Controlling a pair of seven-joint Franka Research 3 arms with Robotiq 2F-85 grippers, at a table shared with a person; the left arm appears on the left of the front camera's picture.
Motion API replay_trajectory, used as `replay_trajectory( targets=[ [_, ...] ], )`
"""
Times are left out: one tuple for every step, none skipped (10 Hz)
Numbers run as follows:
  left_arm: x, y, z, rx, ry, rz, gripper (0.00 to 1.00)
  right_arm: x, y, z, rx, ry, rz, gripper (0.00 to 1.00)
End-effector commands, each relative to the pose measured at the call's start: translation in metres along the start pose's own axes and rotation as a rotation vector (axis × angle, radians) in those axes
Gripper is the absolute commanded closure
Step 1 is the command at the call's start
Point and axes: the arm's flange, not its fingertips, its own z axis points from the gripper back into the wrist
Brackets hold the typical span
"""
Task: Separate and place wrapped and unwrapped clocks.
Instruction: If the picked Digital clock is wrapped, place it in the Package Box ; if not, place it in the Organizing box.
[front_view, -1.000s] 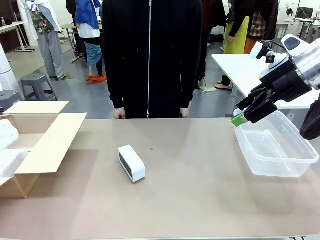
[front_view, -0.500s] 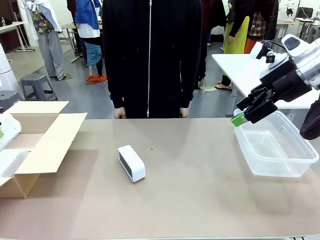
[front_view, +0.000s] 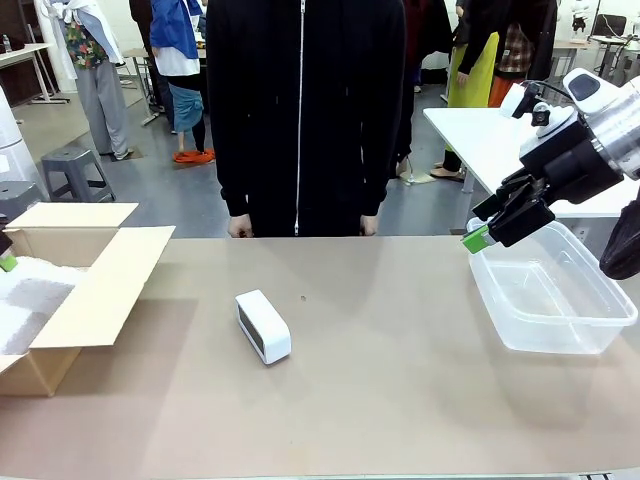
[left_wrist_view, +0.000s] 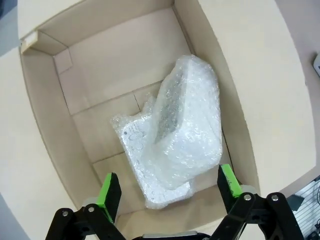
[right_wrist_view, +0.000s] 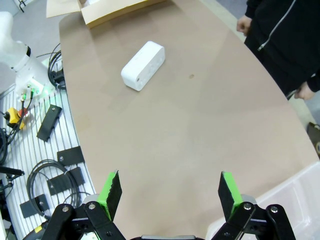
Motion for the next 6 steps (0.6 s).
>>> replay_trajectory(
  targets=[
    [0.006, 0.003, -0.002, -0.005, -0.019, -0.023, 0.0, 0.001, 0.0, -0.002, 0.023, -0.022, -0.002, 0.0],
    [0.009, 0.001, -0.001, -0.01, -0.017, -0.032, 0.0, 0.001, 0.0, -0.002, 0.023, -0.022, -0.002, 0.0],
    [0.01, -0.001, 0.0, -0.014, -0.013, -0.039, 0.0, 0.001, 0.0, -0.002, 0.023, -0.022, -0.002, 0.0],
    [0.013, -0.002, 0.001, -0.018, -0.014, -0.043, 0.0, 0.001, 0.0, -0.002, 0.023, -0.022, -0.002, 0.0],
    [0.015, -0.003, 0.004, -0.015, -0.022, -0.054, 0.0, 0.001, 0.0, -0.002, 0.023, -0.022, -0.002, 0.0],
    [0.019, -0.007, 0.013, 0.012, -0.025, -0.07, 0.0, 0.001, 0.0, -0.002, 0.023, -0.022, -0.002, 0.0]
  ],
)
